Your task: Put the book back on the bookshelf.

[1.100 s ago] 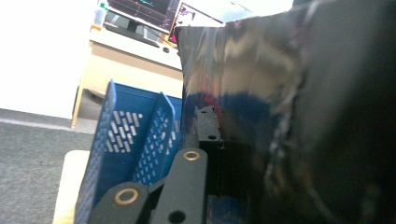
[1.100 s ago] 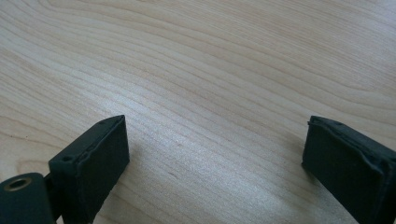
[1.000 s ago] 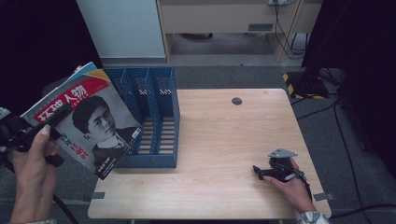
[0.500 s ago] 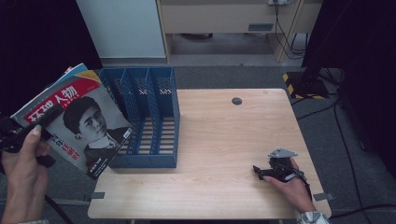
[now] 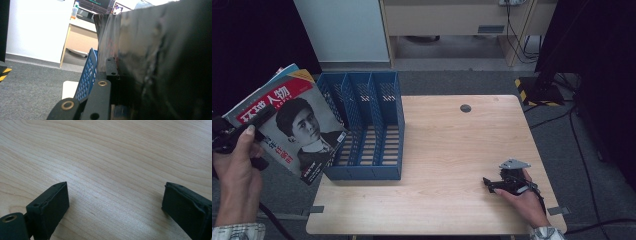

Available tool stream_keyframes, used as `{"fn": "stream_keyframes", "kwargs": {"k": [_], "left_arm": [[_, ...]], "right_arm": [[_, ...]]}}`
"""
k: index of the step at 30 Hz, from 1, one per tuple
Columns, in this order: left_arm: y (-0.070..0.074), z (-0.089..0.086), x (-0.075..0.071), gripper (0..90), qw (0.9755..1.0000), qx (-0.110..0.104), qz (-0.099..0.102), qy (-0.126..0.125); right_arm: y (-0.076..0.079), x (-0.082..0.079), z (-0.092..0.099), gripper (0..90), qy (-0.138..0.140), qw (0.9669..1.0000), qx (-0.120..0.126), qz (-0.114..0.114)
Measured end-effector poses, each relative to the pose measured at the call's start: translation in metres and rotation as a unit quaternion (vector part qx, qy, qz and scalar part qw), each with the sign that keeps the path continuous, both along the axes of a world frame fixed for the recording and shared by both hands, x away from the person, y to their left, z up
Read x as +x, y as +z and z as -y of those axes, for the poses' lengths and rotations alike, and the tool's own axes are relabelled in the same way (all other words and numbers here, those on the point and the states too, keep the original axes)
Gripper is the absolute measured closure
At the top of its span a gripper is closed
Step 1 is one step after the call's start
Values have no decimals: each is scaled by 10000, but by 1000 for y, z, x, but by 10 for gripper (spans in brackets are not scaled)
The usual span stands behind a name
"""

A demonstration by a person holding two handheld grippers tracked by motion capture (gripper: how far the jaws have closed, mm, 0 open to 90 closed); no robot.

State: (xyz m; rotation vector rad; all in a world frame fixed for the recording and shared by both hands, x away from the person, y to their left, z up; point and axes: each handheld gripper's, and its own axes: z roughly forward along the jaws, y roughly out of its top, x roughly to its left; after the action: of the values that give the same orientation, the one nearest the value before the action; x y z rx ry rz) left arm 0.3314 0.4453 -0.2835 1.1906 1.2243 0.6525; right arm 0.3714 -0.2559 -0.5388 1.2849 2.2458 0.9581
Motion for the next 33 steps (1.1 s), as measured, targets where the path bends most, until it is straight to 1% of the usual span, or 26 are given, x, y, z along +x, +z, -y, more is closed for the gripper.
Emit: {"fn": "stream_keyframes", "kwargs": {"k": [10, 14, 18, 21, 24, 30, 33], "left_arm": [[-3, 5, 12, 864, 10000, 24, -48, 45], [-5, 8, 20, 864, 10000, -21, -53, 30], [-6, 9, 24, 864, 10000, -36, -49, 19], [-6, 10, 28, 864, 10000, -39, -31, 24], [-7, 11, 32, 864, 9999, -101, 35, 34], [-8, 11, 38, 864, 9998, -146, 138, 53], [-8, 12, 41, 864, 9998, -148, 134, 65]], "right_arm": [[0, 0, 0, 74, 4, 10000, 2, -3], [0, 0, 0, 74, 16, 10000, 4, -5], [0, 0, 0, 74, 18, 10000, 3, -5], [0, 0, 0, 74, 17, 10000, 4, -5], [0, 0, 0, 74, 15, 10000, 2, -3], [0, 0, 0, 75, 18, 10000, 3, -4], [0, 0, 0, 74, 17, 10000, 2, -4]]}}
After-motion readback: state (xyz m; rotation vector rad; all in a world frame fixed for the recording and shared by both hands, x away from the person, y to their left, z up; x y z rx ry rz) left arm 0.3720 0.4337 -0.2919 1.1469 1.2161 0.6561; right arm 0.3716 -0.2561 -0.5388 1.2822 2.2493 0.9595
